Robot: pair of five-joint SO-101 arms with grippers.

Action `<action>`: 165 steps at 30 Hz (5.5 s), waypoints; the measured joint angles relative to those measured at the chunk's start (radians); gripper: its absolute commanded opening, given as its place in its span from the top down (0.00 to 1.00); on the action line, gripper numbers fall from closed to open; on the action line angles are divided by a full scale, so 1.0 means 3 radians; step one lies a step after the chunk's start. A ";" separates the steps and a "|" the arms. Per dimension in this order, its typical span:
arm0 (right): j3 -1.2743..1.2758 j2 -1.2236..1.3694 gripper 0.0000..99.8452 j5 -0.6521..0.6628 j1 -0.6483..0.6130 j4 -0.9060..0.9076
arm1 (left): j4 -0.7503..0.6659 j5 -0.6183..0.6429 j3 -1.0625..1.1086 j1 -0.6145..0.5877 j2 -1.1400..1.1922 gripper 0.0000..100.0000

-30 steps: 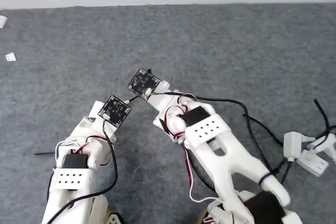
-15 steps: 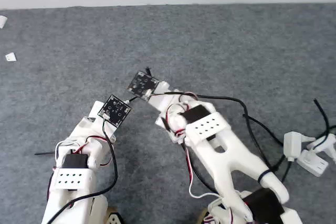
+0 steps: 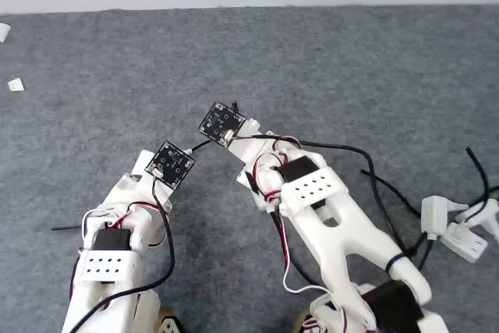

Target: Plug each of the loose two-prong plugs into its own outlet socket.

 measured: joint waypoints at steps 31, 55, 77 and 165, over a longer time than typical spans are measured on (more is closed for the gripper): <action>0.0353 0.0046 0.99 -0.0680 0.0235 0.0082 | 0.0000 0.0000 0.0000 0.0000 0.0000 0.99; 0.0343 -0.0220 0.72 -0.1202 0.0276 0.0875 | 0.0000 0.0000 0.0000 0.0000 0.0000 0.99; 0.0169 0.0419 0.99 -0.1453 0.0297 0.1161 | 0.0000 0.0000 0.0000 0.0000 0.0000 0.99; 0.0905 -0.0568 0.99 -0.1340 0.1478 0.0378 | 0.0849 0.0358 -0.1816 0.0000 0.2036 0.90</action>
